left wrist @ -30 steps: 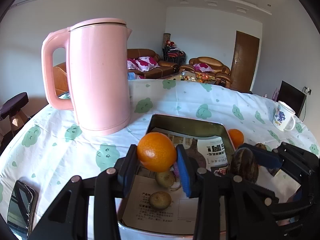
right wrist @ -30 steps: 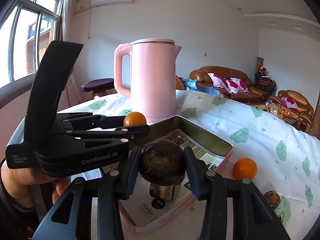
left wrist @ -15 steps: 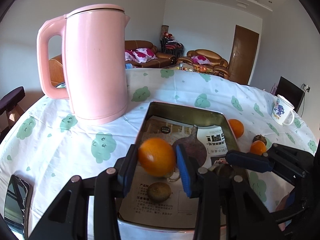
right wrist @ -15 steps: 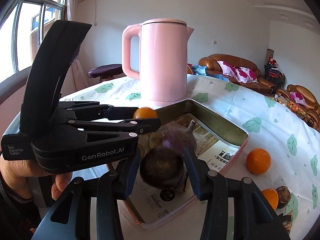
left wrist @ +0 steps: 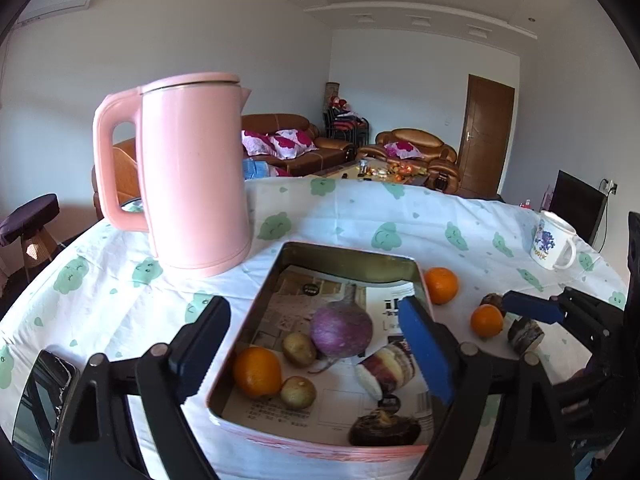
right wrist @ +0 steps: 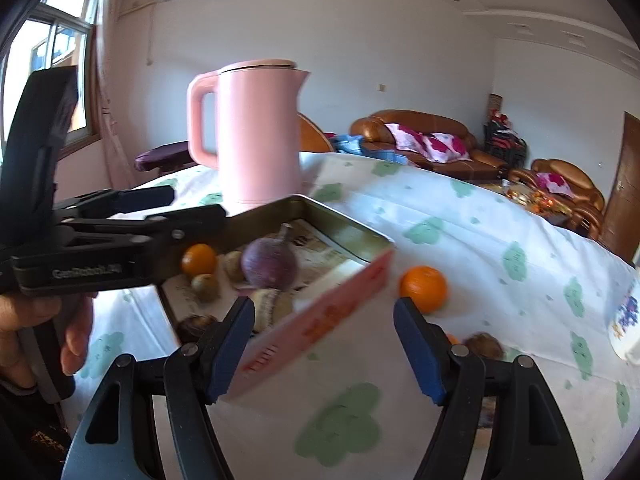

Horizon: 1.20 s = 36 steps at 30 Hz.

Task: Organize fruits
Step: 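Lower the orange and dark fruit into the tin and open both grippers, then grasp a striped cake roll with the right gripper while the left grasps another orange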

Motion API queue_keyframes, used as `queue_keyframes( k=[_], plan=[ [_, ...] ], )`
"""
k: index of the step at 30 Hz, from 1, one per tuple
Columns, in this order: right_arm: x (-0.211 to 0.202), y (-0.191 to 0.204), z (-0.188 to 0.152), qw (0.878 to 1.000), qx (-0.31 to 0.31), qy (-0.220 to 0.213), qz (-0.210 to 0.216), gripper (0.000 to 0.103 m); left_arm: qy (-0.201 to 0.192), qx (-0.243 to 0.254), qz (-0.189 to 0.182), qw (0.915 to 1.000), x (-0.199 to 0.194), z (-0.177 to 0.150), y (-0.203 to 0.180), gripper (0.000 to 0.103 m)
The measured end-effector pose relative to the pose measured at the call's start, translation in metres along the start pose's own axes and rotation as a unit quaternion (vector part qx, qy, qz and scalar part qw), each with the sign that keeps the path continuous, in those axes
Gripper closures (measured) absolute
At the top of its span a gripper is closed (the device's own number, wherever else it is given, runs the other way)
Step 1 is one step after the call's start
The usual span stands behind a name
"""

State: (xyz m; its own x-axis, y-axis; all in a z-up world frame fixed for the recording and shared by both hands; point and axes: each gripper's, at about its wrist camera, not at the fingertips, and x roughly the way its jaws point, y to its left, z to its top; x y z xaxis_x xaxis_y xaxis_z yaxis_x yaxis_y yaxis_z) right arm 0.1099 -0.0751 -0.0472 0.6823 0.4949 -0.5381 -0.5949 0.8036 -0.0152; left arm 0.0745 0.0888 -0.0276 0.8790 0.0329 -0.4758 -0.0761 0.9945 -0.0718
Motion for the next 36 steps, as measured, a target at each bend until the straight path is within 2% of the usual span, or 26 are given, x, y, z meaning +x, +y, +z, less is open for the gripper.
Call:
queue_keyframes(
  k=[3, 6, 10, 14, 15, 16, 18, 21, 26, 30, 36],
  plan=[
    [-0.012, -0.038, -0.009, 0.997, 0.033, 0.013, -0.065, 0.03, -0.008, 0.009, -0.012, 0.9999, -0.002, 0.0, -0.021, 0.009],
    [-0.016, -0.069, -0.019, 0.994, 0.066, 0.033, -0.084, 0.03, -0.002, 0.026, -0.03, 0.9992, 0.002, -0.002, -0.045, 0.009],
    [-0.01, -0.089, -0.028, 0.991, 0.096, 0.063, -0.067, 0.03, 0.01, 0.058, -0.043, 0.9973, 0.011, -0.006, -0.077, 0.009],
    [0.002, -0.091, -0.035, 0.989, 0.104, 0.088, -0.049, 0.03, 0.017, 0.078, -0.044, 0.9958, 0.021, -0.009, -0.097, 0.009],
    [0.007, -0.091, -0.036, 0.989, 0.106, 0.097, -0.047, 0.034, 0.02, 0.081, -0.044, 0.9955, 0.024, -0.008, -0.1, 0.009],
    [0.01, -0.093, -0.037, 0.987, 0.112, 0.105, -0.04, 0.045, 0.022, 0.084, -0.045, 0.9952, 0.025, -0.008, -0.104, 0.009],
    [0.014, -0.098, -0.038, 0.986, 0.122, 0.113, -0.032, 0.057, 0.024, 0.09, -0.046, 0.9946, 0.028, -0.007, -0.109, 0.009],
    [0.019, -0.101, -0.041, 0.983, 0.126, 0.128, -0.02, 0.06, 0.033, 0.096, -0.053, 0.9934, 0.033, -0.007, -0.117, 0.009],
    [0.006, -0.109, -0.041, 0.985, 0.125, 0.105, -0.052, 0.061, 0.047, 0.109, -0.064, 0.9909, 0.042, -0.008, -0.131, 0.01],
    [-0.001, -0.126, -0.041, 0.982, 0.125, 0.097, -0.102, 0.061, 0.07, 0.117, -0.083, 0.9872, 0.054, -0.009, -0.145, 0.018],
    [-0.005, -0.141, -0.043, 0.98, 0.147, 0.091, -0.103, 0.061, 0.131, 0.109, -0.111, 0.9791, 0.086, -0.015, -0.16, 0.043]
  ],
)
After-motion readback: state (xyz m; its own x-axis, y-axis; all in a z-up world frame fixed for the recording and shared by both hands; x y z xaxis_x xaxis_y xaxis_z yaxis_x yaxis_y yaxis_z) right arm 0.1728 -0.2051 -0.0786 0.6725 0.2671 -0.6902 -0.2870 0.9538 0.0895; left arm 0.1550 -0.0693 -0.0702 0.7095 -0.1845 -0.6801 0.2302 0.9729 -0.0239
